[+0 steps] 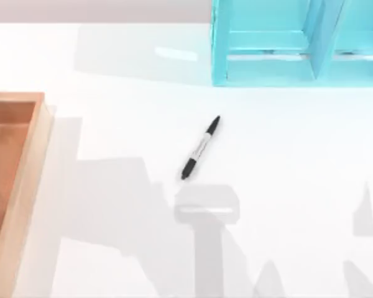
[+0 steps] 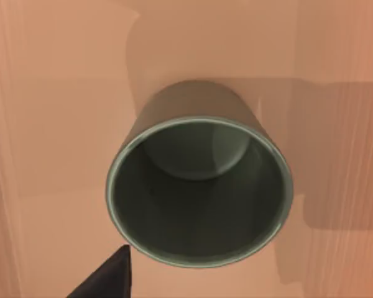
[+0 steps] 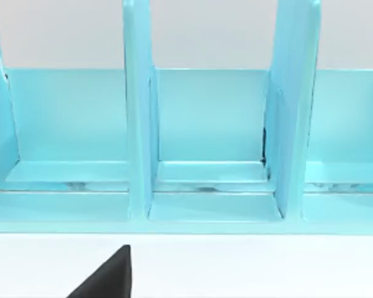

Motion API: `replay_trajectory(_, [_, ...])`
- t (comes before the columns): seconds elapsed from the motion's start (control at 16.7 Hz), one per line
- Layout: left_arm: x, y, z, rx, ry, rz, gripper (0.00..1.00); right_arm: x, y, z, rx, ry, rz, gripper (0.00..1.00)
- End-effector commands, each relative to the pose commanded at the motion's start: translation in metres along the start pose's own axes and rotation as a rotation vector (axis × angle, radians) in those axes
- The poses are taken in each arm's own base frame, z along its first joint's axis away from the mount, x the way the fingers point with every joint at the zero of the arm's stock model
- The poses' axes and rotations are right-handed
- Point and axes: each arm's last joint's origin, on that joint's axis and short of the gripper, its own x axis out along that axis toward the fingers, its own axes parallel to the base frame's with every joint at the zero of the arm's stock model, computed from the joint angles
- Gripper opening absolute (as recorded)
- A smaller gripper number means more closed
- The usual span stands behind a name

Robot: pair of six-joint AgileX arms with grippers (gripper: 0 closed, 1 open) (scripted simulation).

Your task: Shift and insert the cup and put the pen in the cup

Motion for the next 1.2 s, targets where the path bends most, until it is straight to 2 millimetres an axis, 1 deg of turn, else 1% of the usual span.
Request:
replay_trajectory(0.24, [0.046,0.001,0.002,0.000,-0.016,0.004,1.00,0.000,0.000,0.000,0.000,0.000,0.000,1.00])
replay_trajectory(0.36, [0.063,0.000,-0.001,0.000,-0.009,0.002,1.00,0.000,0.000,0.000,0.000,0.000,0.000,1.00])
replay_trajectory(0.42, [0.068,0.000,-0.002,0.000,-0.005,0.001,1.00,0.000,0.000,0.000,0.000,0.000,0.000,1.00])
replay_trajectory(0.66, [0.069,0.000,-0.002,0.000,-0.004,0.001,1.00,0.000,0.000,0.000,0.000,0.000,0.000,1.00])
replay_trajectory(1.2, [0.069,0.000,-0.002,0.000,-0.004,0.001,0.32,0.000,0.000,0.000,0.000,0.000,0.000,1.00])
